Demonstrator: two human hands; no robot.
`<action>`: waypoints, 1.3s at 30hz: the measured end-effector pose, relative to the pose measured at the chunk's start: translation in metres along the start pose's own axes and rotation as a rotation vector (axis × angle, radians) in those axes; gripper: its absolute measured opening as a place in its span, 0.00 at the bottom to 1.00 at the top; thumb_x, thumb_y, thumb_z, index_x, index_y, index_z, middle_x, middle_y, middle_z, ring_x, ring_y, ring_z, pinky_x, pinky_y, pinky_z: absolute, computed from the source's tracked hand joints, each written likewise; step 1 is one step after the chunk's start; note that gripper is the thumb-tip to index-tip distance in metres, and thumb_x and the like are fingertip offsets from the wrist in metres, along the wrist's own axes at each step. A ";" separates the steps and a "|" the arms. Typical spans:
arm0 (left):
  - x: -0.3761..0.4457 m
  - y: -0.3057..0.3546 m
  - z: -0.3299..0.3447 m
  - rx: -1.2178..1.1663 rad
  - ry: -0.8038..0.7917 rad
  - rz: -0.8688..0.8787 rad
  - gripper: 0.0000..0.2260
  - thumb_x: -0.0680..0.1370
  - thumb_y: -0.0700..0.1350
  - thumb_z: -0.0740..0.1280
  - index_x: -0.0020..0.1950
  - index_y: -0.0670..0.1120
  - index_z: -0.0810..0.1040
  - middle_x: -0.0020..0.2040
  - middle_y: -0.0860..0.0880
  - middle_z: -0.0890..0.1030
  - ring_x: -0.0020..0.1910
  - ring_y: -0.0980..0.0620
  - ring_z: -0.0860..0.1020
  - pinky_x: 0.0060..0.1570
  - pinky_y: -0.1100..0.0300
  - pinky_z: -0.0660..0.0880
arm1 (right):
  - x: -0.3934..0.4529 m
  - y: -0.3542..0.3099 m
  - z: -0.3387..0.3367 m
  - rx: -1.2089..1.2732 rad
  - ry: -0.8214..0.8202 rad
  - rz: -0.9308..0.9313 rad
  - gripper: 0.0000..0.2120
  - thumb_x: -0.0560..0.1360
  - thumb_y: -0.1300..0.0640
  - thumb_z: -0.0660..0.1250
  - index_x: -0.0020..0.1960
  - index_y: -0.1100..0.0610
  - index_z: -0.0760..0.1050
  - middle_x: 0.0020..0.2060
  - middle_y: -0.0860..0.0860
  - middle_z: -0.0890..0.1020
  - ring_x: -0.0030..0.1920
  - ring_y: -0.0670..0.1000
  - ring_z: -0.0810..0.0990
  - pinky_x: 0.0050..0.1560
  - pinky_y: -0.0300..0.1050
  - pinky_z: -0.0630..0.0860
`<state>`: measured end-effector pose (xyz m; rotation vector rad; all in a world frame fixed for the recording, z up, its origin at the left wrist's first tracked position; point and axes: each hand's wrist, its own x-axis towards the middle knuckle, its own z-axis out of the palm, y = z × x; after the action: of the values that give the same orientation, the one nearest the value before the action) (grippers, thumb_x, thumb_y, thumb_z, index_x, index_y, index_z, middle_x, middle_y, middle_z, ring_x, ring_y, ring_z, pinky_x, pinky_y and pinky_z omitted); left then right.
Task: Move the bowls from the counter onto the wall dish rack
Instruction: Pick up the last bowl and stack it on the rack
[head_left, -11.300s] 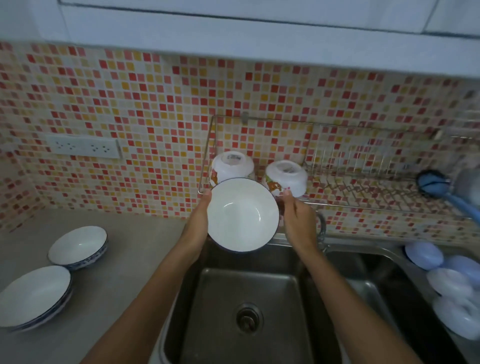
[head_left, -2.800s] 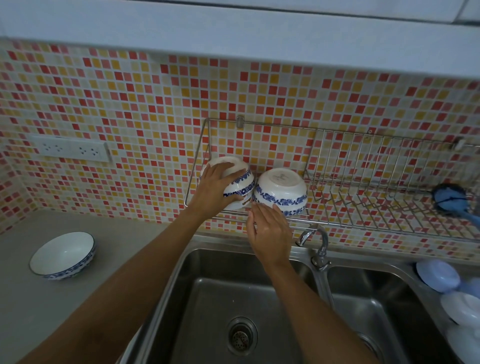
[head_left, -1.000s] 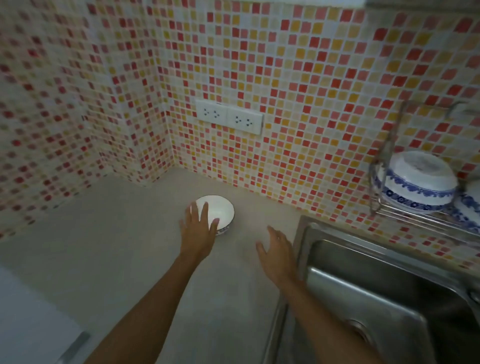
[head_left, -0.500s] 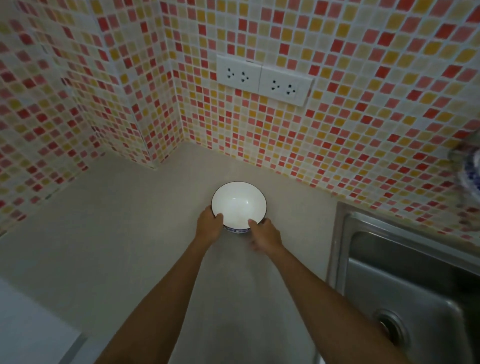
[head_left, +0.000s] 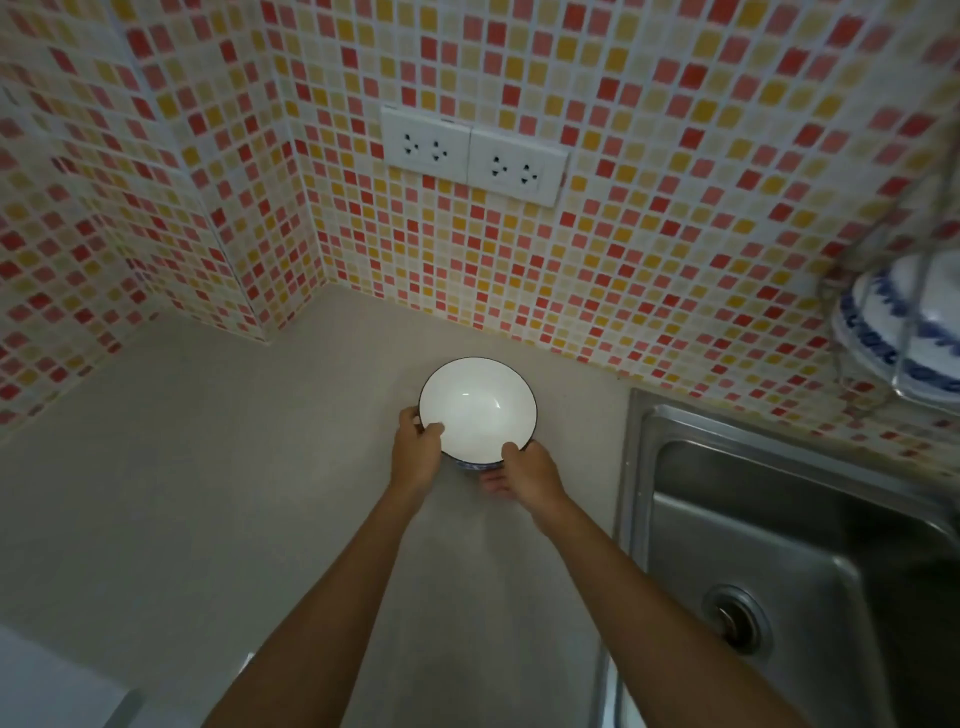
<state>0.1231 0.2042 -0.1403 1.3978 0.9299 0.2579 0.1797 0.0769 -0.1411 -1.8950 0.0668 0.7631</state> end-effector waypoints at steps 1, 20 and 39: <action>-0.008 0.006 0.007 -0.074 -0.030 0.000 0.17 0.77 0.40 0.62 0.65 0.45 0.66 0.62 0.44 0.74 0.59 0.43 0.75 0.59 0.45 0.74 | -0.008 -0.002 -0.012 0.017 0.005 -0.027 0.13 0.75 0.59 0.55 0.57 0.61 0.72 0.43 0.60 0.84 0.35 0.56 0.85 0.41 0.49 0.82; -0.230 0.121 0.220 -0.475 -0.488 0.295 0.20 0.81 0.59 0.51 0.69 0.54 0.69 0.59 0.50 0.80 0.55 0.47 0.80 0.46 0.53 0.82 | -0.178 -0.016 -0.345 0.030 0.535 -0.655 0.16 0.81 0.45 0.55 0.50 0.51 0.78 0.43 0.47 0.83 0.43 0.44 0.81 0.45 0.40 0.76; -0.282 0.190 0.379 -0.341 -0.347 0.393 0.18 0.80 0.61 0.52 0.62 0.54 0.69 0.56 0.50 0.75 0.50 0.53 0.75 0.49 0.55 0.75 | -0.099 0.064 -0.483 -0.857 1.084 -1.045 0.19 0.79 0.54 0.59 0.64 0.64 0.75 0.61 0.59 0.80 0.63 0.57 0.78 0.67 0.56 0.71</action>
<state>0.2706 -0.2150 0.1072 1.2448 0.3020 0.4312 0.3060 -0.3876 -0.0174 -2.4779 -0.6148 -1.1346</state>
